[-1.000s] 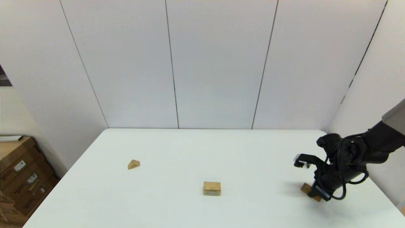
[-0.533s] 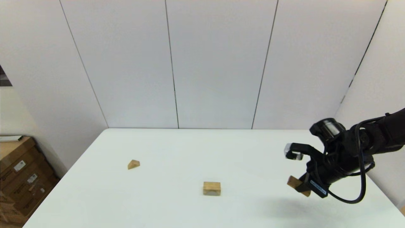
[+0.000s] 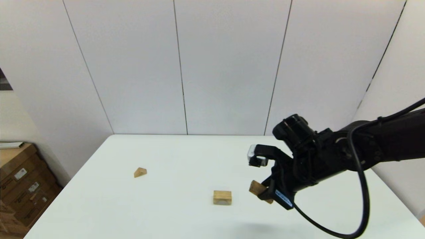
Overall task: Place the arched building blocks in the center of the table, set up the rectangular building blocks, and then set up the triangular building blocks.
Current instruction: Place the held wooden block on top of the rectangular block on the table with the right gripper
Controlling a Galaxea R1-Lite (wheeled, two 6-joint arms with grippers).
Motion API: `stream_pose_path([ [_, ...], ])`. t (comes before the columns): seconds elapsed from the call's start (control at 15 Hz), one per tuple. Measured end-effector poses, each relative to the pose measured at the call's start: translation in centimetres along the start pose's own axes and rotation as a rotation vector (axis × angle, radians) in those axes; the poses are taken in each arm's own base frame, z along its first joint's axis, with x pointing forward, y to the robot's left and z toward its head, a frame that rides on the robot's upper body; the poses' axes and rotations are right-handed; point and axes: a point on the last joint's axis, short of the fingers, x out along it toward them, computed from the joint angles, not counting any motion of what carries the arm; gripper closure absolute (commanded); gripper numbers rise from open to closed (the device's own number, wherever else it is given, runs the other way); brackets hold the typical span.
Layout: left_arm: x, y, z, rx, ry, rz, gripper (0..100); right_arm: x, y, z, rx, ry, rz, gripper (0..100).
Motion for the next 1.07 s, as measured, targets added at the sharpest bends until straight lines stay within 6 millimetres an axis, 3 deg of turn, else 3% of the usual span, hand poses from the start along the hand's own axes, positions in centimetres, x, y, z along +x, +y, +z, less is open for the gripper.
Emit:
stream_pose_path([
  [0.4,0.0,0.0,0.0,0.0,-0.001,0.0,0,8.0,0.9,3.6,-0.109,0.051,-0.04,100],
  [0.53,0.0,0.0,0.0,-0.002,0.0,0.0,0,9.8,1.6,4.3,-0.153,0.081,-0.049,100],
  [0.73,0.0,0.0,0.0,-0.002,0.0,0.0,0,11.1,1.9,4.8,-0.214,0.111,-0.028,100],
  [1.07,0.0,0.0,0.0,-0.001,0.0,0.0,0,11.3,1.9,5.8,-0.227,0.176,0.012,100],
])
